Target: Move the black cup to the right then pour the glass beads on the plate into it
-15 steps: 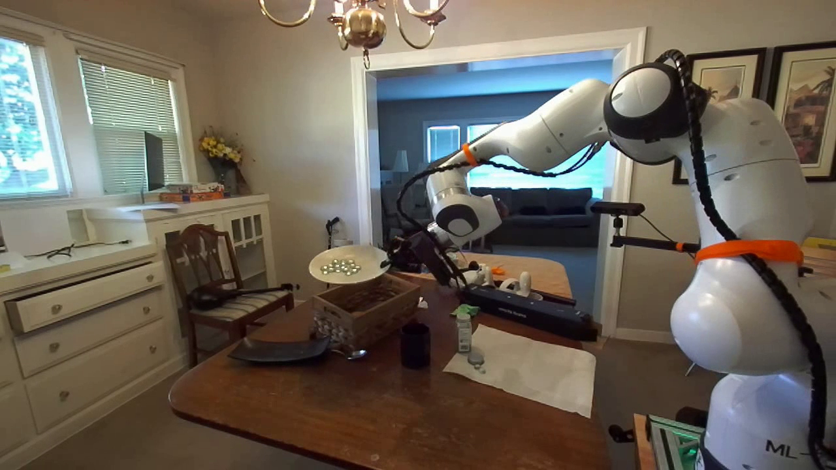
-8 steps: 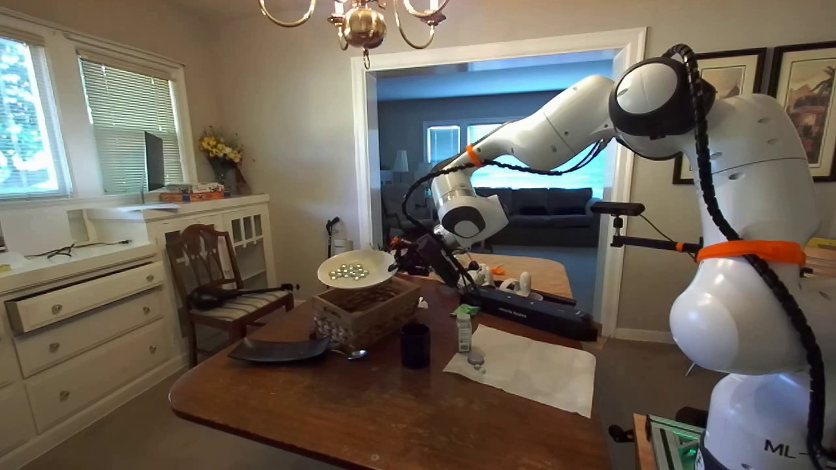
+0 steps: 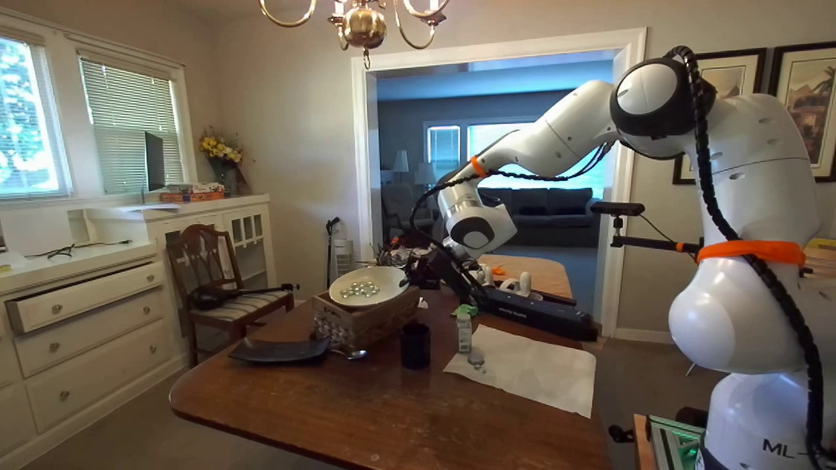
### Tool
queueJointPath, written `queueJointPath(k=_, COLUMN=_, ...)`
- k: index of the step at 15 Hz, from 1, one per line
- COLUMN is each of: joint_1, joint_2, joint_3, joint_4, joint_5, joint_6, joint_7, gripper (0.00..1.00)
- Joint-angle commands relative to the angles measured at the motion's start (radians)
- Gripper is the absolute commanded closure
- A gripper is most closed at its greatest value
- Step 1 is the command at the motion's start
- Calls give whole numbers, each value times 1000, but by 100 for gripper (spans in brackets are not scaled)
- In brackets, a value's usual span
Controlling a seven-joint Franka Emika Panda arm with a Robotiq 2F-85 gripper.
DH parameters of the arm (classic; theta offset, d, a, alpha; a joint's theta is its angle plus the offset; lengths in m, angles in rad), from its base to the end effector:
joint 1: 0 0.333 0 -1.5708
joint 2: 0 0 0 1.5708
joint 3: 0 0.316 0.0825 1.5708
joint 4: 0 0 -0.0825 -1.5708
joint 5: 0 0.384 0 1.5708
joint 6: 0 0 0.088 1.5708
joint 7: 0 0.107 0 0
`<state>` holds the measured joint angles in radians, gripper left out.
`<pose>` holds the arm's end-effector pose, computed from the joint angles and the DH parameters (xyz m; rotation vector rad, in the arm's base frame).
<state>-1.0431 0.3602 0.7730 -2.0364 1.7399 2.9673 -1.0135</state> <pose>0.5395 -0.2371 0.3169 -2.0523 1.2146 -1.0012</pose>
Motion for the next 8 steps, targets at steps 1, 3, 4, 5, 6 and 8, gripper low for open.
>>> queueJointPath(k=1, joint_1=-65, joint_2=-104, joint_3=5, joint_4=-90, joint_5=-6, joint_6=-37, joint_7=50, gripper=98)
queueJointPath(k=3, joint_1=-106, joint_2=-131, joint_3=-4, joint_4=-117, joint_5=40, joint_6=-62, joint_7=-10, gripper=98)
queueJointPath(k=4, joint_1=-124, joint_2=-154, joint_3=-8, joint_4=-117, joint_5=123, joint_6=-74, joint_7=-108, gripper=98)
queueJointPath(k=5, joint_1=-81, joint_2=-65, joint_3=-6, joint_4=-82, joint_5=28, joint_6=-9, joint_7=-30, gripper=92)
queueJointPath(k=6, joint_1=-99, joint_2=-81, joint_3=-9, joint_4=-90, joint_5=58, joint_6=-16, joint_7=-69, gripper=92)
queueJointPath(k=8, joint_1=-117, joint_2=-99, joint_3=-13, joint_4=-95, joint_5=78, joint_6=-27, joint_7=-94, gripper=92)
